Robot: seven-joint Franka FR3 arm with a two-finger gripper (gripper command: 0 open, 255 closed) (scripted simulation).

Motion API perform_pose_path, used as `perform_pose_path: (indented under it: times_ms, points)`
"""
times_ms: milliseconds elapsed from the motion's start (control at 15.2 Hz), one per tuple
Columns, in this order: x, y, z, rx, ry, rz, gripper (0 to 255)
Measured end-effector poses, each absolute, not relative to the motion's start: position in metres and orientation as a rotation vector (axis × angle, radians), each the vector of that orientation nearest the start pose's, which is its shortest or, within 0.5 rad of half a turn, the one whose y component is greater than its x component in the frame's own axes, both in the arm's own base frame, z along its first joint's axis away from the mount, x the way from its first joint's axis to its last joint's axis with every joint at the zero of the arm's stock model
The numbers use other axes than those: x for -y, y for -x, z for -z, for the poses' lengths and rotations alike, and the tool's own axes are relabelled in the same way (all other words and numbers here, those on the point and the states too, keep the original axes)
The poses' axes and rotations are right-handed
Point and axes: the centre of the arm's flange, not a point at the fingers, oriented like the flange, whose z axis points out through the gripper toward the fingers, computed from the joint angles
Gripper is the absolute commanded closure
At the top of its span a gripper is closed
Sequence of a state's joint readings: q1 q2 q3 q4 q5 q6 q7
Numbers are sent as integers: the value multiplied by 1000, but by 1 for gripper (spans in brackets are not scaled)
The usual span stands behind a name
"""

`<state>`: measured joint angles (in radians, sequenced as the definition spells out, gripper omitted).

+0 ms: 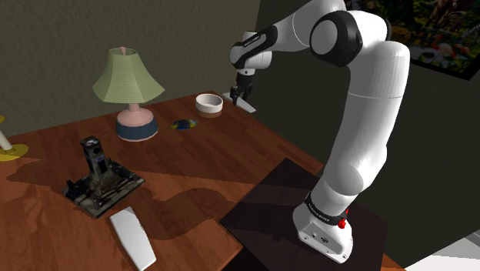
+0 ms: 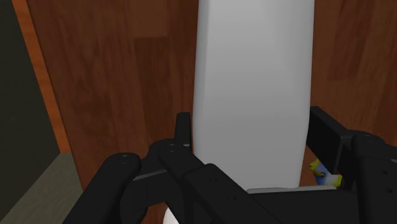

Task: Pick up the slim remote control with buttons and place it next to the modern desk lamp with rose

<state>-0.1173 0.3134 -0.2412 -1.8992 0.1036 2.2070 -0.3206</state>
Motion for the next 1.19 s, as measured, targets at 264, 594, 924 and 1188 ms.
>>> perform_pose_path:
  times_ms: [264,594,924,1188]
  points:
    - [209,-586,-366,-138,3131,13,255]
    - [209,-585,-390,-138,3131,13,255]
    - [209,-585,-418,-137,3131,13,255]
    - [210,-584,-438,-138,3131,13,255]
